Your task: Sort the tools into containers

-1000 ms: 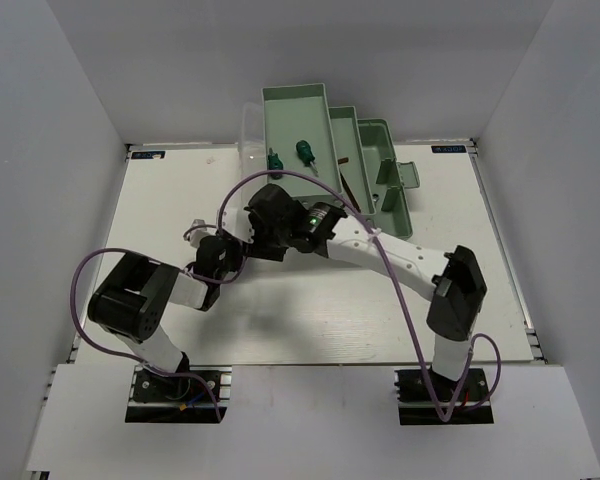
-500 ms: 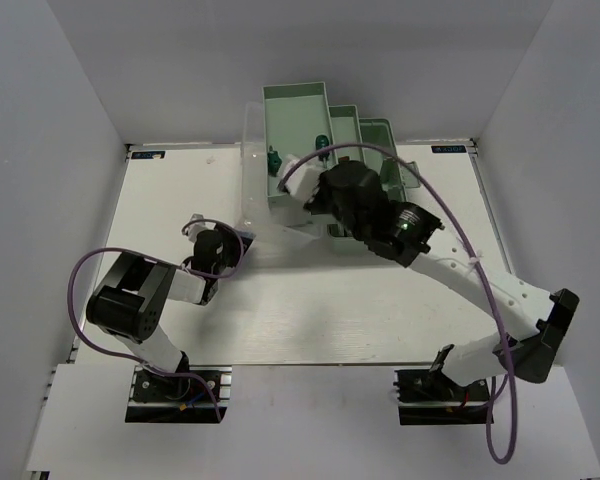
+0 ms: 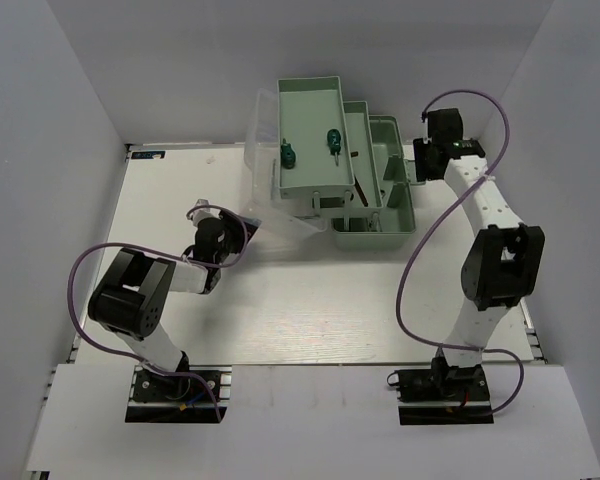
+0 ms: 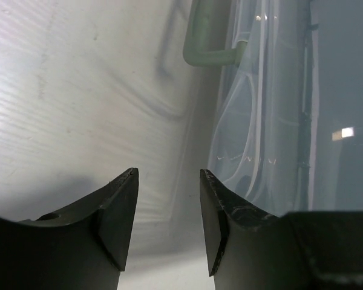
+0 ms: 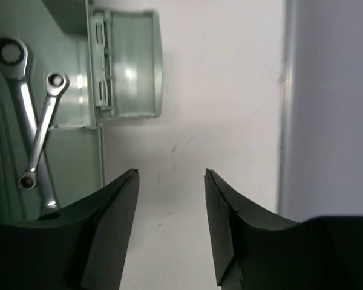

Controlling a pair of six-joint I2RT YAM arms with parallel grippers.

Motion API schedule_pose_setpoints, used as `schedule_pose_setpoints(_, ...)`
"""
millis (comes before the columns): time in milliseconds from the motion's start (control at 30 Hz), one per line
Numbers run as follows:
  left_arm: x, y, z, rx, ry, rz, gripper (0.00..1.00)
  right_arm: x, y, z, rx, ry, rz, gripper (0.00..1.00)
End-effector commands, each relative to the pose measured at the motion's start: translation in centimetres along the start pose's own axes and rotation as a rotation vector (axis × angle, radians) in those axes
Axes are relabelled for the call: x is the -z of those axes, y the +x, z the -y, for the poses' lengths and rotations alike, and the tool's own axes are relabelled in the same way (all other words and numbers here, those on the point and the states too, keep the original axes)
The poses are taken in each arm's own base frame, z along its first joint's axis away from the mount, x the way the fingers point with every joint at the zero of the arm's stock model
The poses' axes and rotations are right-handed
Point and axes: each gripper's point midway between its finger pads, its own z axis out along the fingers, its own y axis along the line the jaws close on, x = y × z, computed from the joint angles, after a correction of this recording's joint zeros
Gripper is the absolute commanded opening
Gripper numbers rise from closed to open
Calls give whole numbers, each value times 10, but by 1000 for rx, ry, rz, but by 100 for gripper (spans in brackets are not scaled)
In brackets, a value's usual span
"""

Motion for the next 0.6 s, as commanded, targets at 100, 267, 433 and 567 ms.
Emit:
schedule_pose_setpoints(100,-4,-17,75,-23,236,13,56,-16,28,-45,-238,-371,-187,56)
schedule_pose_setpoints(267,-4,-16,84,-28,277,3,56,-27,49,-70,-316,-551,-234,58)
schedule_pose_setpoints(433,0,-14,103,-40,360,-22,56,-45,72,-81,-325,-570,-325,46)
schedule_pose_setpoints(567,2,-8,134,-91,493,-81,56,-48,87,-94,-314,-636,-363,6)
